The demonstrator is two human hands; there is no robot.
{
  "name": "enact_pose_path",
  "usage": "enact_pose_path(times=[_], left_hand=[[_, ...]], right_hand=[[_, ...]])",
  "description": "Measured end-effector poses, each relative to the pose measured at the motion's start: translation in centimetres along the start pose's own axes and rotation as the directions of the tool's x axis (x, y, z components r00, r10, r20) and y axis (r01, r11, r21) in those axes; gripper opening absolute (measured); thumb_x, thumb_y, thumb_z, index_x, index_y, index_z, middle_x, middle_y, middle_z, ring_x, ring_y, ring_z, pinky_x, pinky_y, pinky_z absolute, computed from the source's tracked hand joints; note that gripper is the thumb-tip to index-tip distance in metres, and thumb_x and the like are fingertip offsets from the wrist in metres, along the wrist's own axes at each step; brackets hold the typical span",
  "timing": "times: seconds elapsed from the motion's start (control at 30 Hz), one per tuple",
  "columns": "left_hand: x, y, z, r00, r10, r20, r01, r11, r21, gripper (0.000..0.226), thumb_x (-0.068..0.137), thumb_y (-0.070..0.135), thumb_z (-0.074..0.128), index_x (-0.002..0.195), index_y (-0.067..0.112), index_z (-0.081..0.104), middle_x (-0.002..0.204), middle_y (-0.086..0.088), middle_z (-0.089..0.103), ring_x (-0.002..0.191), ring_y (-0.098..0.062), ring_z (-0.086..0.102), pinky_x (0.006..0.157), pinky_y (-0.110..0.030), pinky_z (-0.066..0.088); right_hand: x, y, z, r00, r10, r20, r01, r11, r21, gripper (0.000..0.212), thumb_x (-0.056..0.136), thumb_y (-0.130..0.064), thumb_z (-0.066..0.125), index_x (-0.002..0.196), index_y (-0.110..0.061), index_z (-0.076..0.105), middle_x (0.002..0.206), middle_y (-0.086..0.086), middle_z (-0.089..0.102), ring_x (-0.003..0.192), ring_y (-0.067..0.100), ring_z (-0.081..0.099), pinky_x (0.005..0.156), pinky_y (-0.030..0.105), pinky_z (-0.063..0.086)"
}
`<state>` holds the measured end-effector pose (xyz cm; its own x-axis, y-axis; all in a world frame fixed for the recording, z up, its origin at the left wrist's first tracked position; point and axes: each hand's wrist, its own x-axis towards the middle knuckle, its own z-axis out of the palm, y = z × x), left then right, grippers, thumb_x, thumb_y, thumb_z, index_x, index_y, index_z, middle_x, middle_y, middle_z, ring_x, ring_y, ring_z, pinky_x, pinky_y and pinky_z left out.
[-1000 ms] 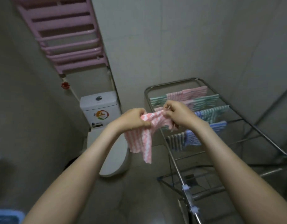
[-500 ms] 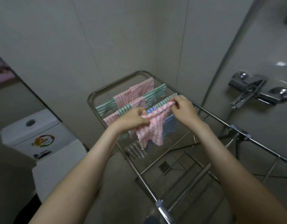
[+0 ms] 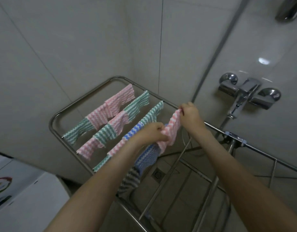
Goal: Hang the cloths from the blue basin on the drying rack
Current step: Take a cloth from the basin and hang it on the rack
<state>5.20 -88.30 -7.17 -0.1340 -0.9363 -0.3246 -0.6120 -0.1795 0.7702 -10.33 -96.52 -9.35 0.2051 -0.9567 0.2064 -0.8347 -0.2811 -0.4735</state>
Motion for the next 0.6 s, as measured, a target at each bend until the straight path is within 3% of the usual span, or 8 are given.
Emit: enact_pose_path(times=[0.13,0.23,0.3,0.37,0.43,0.5,0.53,0.6], left_hand=[[2.5,0.0,0.4,0.999,-0.035,0.032,0.031,0.995,0.097,0.019,0.083,0.016,0.067,0.077,0.01,0.05,0.075,-0.008,0.053,0.071,-0.019,0.049,0.062,-0.027,0.039],[3.8,-1.1,0.1,0.996,-0.07,0.048,0.07,0.997,-0.015,0.027,0.085,0.013,0.066,0.071,0.014,0.043,0.069,-0.002,0.05,0.064,-0.017,0.052,0.06,-0.031,0.047],[4.6,-2.3,-0.3,0.993,-0.111,0.038,0.114,0.99,-0.088,0.021,0.087,0.012,0.065,0.078,0.013,0.046,0.072,-0.002,0.053,0.063,-0.014,0.055,0.056,-0.025,0.051],[5.4,-3.5,-0.7,0.987,-0.158,-0.007,0.157,0.983,-0.097,0.017,0.087,0.012,0.063,0.087,0.01,0.046,0.082,-0.007,0.056,0.071,-0.019,0.058,0.064,-0.033,0.055],[6.2,-4.8,-1.0,0.972,-0.233,-0.041,0.229,0.97,-0.074,0.015,0.087,0.011,0.06,0.094,0.009,0.047,0.09,-0.011,0.056,0.079,-0.024,0.058,0.073,-0.039,0.054],[6.8,-6.1,-0.8,0.948,-0.31,-0.064,0.308,0.95,-0.045,0.029,0.087,0.01,0.057,0.114,0.006,0.047,0.104,-0.015,0.058,0.088,-0.028,0.059,0.071,-0.035,0.051],[7.0,-6.6,-0.6,0.942,-0.323,-0.094,0.324,0.946,-0.003,0.04,0.088,0.012,0.056,0.125,0.005,0.042,0.113,-0.016,0.057,0.094,-0.028,0.058,0.071,-0.033,0.048],[7.3,-7.2,0.2,0.947,-0.281,-0.157,0.3,0.948,0.109,0.049,0.092,0.024,0.055,0.132,0.0,0.038,0.125,-0.015,0.05,0.107,-0.029,0.053,0.082,-0.036,0.047]], right_hand=[[2.0,0.6,2.1,1.0,-0.007,0.005,0.007,0.999,-0.038,0.012,0.083,0.005,0.049,0.088,0.008,0.059,0.095,0.028,0.055,0.093,0.04,0.053,0.08,0.044,0.042],[3.2,0.6,3.2,0.999,-0.043,0.003,0.043,0.998,-0.042,0.011,0.081,0.008,0.05,0.087,0.009,0.059,0.092,0.028,0.056,0.089,0.04,0.053,0.077,0.043,0.042],[4.1,0.2,4.2,0.995,-0.095,0.028,0.096,0.994,-0.057,0.01,0.08,0.005,0.05,0.084,0.007,0.059,0.086,0.027,0.057,0.081,0.039,0.056,0.071,0.039,0.042],[4.6,0.2,5.4,0.984,-0.152,0.088,0.158,0.986,-0.061,0.02,0.075,-0.004,0.043,0.079,0.005,0.059,0.078,0.025,0.06,0.069,0.038,0.06,0.063,0.034,0.044],[4.8,0.1,6.4,0.95,-0.2,0.238,0.23,0.967,-0.108,0.041,0.078,-0.012,0.038,0.11,0.004,0.059,0.105,0.025,0.062,0.091,0.04,0.063,0.077,0.04,0.051],[4.5,0.3,7.2,0.883,-0.091,0.461,0.174,0.975,-0.142,0.058,0.089,-0.014,0.045,0.145,-0.013,0.03,0.146,0.011,0.039,0.127,0.03,0.044,0.105,0.049,0.034],[4.3,0.9,7.9,0.845,-0.053,0.532,0.165,0.972,-0.165,0.06,0.093,-0.02,0.046,0.148,-0.018,0.023,0.15,0.006,0.034,0.132,0.026,0.039,0.109,0.046,0.026],[3.6,1.3,9.0,0.809,-0.064,0.585,0.234,0.947,-0.22,0.043,0.097,-0.033,0.039,0.136,-0.015,0.045,0.135,0.009,0.052,0.12,0.026,0.05,0.1,0.038,0.024]])
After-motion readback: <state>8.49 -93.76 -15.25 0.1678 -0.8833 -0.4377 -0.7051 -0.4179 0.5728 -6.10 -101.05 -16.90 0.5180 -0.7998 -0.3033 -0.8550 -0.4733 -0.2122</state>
